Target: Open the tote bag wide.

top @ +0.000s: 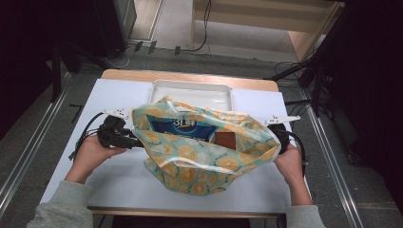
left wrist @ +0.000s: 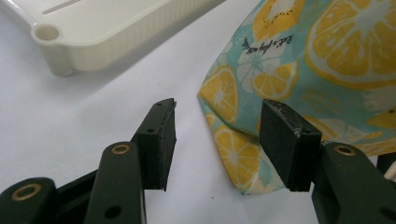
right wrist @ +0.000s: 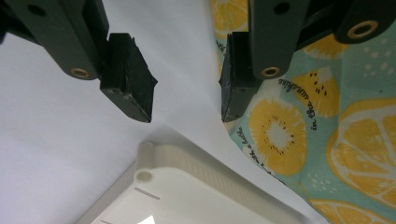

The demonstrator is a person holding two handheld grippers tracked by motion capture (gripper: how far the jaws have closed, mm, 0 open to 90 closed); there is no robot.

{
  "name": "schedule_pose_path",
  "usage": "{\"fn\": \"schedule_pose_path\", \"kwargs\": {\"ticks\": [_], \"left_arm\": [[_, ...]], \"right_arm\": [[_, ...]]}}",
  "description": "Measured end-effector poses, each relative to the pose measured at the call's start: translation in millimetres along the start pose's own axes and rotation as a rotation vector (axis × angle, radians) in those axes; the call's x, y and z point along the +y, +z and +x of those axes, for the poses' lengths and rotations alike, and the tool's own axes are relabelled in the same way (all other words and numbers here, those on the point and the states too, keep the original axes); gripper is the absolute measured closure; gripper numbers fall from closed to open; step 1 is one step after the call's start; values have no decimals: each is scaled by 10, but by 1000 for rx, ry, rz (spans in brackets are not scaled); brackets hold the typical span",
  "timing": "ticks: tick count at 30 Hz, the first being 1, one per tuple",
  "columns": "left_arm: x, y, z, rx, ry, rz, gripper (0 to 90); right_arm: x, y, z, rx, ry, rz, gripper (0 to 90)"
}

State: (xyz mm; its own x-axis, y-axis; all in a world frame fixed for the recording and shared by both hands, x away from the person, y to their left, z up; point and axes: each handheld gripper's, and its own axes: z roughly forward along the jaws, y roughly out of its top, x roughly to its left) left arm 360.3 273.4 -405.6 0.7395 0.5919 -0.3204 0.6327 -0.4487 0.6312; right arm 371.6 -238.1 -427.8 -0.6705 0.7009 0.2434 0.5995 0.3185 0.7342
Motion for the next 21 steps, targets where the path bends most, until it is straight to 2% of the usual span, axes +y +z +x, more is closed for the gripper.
{"fn": "schedule_pose_path", "kwargs": {"ticks": [3, 9, 15, 21], "left_arm": [[1, 1, -5, 4, 14, 6, 466], [-12, 19, 27, 3, 5, 20, 442], [6, 10, 46, -14, 6, 6, 442], [-1, 21, 45, -12, 11, 17, 424]], "right_arm": [[3, -18, -13, 2, -1, -5, 552], [23, -36, -11, 4, -7, -7, 564], [25, -49, -26, 19, 0, -16, 564], [25, -41, -47, 28, 9, -1, 551]]}}
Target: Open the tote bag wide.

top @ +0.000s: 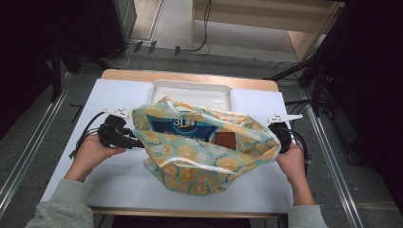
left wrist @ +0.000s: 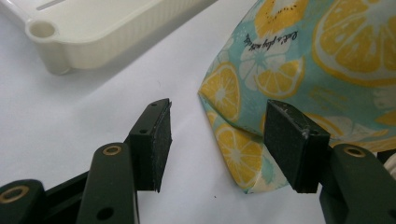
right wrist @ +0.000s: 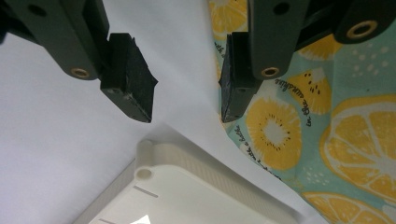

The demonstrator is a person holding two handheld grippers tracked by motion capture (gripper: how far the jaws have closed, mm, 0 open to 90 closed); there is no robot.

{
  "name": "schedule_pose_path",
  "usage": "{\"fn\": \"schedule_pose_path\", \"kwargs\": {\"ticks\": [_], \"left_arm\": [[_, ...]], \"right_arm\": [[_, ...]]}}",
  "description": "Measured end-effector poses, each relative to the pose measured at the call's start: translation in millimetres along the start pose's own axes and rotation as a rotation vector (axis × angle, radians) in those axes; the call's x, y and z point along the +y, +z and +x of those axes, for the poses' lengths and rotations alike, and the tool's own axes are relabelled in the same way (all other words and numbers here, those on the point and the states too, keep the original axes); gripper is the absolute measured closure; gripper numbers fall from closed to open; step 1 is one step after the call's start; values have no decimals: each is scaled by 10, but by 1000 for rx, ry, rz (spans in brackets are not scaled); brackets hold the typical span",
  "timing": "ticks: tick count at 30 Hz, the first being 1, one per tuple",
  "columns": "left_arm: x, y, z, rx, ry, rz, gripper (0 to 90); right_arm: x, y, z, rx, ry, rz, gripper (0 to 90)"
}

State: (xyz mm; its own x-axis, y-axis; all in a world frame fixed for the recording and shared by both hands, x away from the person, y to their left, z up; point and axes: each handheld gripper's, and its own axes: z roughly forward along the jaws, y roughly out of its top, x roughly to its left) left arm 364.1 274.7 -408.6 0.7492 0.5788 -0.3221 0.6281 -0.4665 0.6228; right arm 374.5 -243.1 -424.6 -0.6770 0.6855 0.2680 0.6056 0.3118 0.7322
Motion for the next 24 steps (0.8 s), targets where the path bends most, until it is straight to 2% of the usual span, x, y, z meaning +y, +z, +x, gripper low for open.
{"fn": "schedule_pose_path", "kwargs": {"ticks": [4, 8, 10, 13, 15, 19, 21, 24], "left_arm": [[-29, -36, 6, -16, -4, -13, 426], [-17, -58, 40, -13, -4, -10, 434], [-15, -81, 57, -27, -11, -22, 444], [-19, -88, 72, -22, -23, -23, 470], [-1, -93, 80, -13, -10, -8, 484], [38, -129, 74, -9, 0, -11, 501], [53, -158, 64, -16, 0, -11, 504], [74, -195, 45, -31, 12, -16, 516]], "right_arm": [[30, 25, 3, 8, -15, 9, 522], [61, 40, 32, 16, -33, 24, 518], [72, 32, 42, 17, -43, 17, 520], [93, 25, 38, 25, -38, 12, 520], [100, 22, 31, 28, -40, 13, 521], [131, 2, 26, 42, -40, 11, 519], [150, -23, 26, 48, -29, 12, 519], [170, -65, 38, 42, -37, 15, 521]]}}
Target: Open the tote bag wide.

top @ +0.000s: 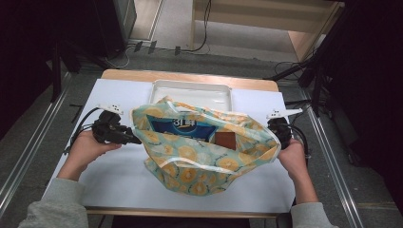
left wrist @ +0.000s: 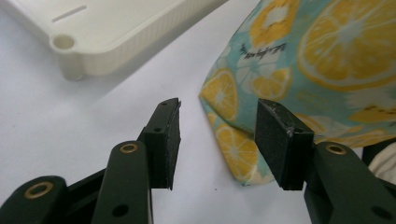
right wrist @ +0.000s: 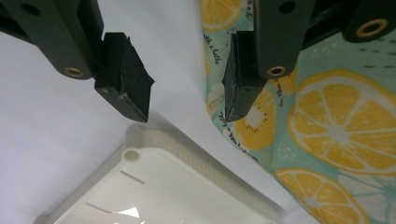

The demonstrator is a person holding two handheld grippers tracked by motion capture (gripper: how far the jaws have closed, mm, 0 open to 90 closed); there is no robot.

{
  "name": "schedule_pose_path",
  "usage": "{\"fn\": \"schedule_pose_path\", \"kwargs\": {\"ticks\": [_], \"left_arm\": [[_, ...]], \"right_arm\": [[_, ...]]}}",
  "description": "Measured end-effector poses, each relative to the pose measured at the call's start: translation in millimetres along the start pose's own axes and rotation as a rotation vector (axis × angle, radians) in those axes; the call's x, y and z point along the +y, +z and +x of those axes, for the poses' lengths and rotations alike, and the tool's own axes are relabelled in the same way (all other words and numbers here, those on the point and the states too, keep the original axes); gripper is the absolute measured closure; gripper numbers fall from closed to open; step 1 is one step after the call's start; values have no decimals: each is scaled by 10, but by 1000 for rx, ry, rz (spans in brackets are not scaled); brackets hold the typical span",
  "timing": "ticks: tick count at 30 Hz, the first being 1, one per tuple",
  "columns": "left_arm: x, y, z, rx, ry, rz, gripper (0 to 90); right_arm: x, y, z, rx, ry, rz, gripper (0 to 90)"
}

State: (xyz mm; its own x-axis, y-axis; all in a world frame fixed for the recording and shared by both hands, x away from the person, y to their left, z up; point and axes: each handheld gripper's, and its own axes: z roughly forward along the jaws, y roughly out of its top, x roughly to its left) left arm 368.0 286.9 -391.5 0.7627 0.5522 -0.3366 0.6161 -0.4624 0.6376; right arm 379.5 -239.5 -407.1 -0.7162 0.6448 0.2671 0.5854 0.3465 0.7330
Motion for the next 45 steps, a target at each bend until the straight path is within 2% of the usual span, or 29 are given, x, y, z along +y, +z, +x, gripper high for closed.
{"fn": "schedule_pose_path", "kwargs": {"ticks": [3, 6, 11, 13, 16, 19, 25, 29, 36, 39, 45], "left_arm": [[80, -69, -4, -26, 5, -6, 532], [144, -120, -30, -18, 13, -6, 539], [258, -187, -89, -29, 31, 8, 558], [310, -223, -122, -42, 29, 11, 578], [388, -296, -159, -35, 39, 11, 606], [449, -368, -168, -61, 35, -5, 620], [568, -480, -219, -94, 39, -21, 654], [629, -517, -264, -86, 48, -5, 658], [762, -695, -373, -92, 88, -44, 656], [807, -742, -421, -79, 110, -40, 654], [868, -832, -488, -73, 121, -45, 650]], "right_arm": [[64, -118, 5, 19, -12, -33, 552], [135, -167, 7, 25, -16, -13, 574], [280, -269, 21, 68, -1, -50, 575], [338, -313, 42, 73, -11, -53, 576], [435, -395, 97, 74, -36, -58, 578], [524, -467, 149, 70, -46, -62, 580], [654, -562, 204, 96, -48, -60, 598], [742, -619, 243, 94, -54, -52, 611], [863, -757, 361, 99, -69, -69, 631], [909, -802, 429, 96, -93, -71, 634], [1006, -867, 523, 109, -95, -73, 644]]}}
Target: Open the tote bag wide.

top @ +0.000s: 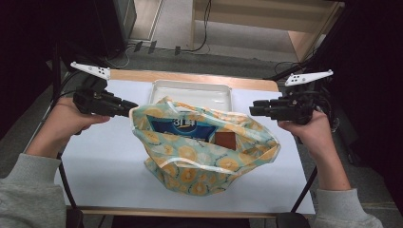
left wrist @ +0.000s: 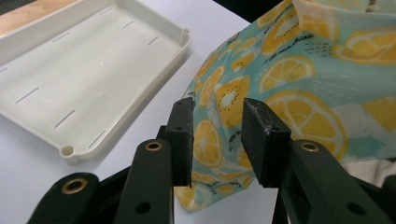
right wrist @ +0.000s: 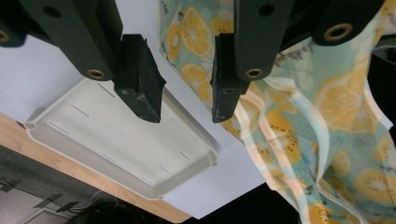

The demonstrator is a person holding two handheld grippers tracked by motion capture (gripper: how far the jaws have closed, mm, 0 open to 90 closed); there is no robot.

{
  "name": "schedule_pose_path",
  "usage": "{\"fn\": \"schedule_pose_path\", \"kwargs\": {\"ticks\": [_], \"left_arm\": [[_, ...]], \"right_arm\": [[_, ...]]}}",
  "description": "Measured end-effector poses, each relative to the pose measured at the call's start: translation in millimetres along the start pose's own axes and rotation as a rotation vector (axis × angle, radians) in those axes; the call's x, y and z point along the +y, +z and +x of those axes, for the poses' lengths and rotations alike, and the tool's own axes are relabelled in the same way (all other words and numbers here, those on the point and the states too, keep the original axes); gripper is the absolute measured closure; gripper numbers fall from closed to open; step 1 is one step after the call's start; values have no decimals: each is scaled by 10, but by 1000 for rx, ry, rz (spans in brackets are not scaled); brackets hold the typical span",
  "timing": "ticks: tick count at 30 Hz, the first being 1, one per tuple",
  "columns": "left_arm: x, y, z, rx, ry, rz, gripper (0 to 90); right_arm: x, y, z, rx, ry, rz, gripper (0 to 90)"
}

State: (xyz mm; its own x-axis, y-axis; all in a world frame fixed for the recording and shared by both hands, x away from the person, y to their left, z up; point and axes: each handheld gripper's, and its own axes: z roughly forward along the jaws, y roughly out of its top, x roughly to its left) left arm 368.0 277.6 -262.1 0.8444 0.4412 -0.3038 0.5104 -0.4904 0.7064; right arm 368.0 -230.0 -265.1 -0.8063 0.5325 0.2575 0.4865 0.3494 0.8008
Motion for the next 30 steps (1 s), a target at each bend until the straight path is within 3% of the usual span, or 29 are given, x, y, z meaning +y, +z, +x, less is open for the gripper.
{"fn": "schedule_pose_path", "kwargs": {"ticks": [8, 18, 25, 30], "left_arm": [[105, -99, -136, -10, 30, 0, 639], [220, -300, -253, -23, 54, -35, 627], [379, -444, -456, -44, 97, -41, 598], [483, -422, -612, -55, 126, -16, 545]], "right_arm": [[78, 4, 154, 6, -34, 15, 633], [111, 13, 257, 30, -58, 27, 627], [198, 4, 366, 42, -94, 29, 623], [221, -5, 425, 47, -104, 32, 614]]}}
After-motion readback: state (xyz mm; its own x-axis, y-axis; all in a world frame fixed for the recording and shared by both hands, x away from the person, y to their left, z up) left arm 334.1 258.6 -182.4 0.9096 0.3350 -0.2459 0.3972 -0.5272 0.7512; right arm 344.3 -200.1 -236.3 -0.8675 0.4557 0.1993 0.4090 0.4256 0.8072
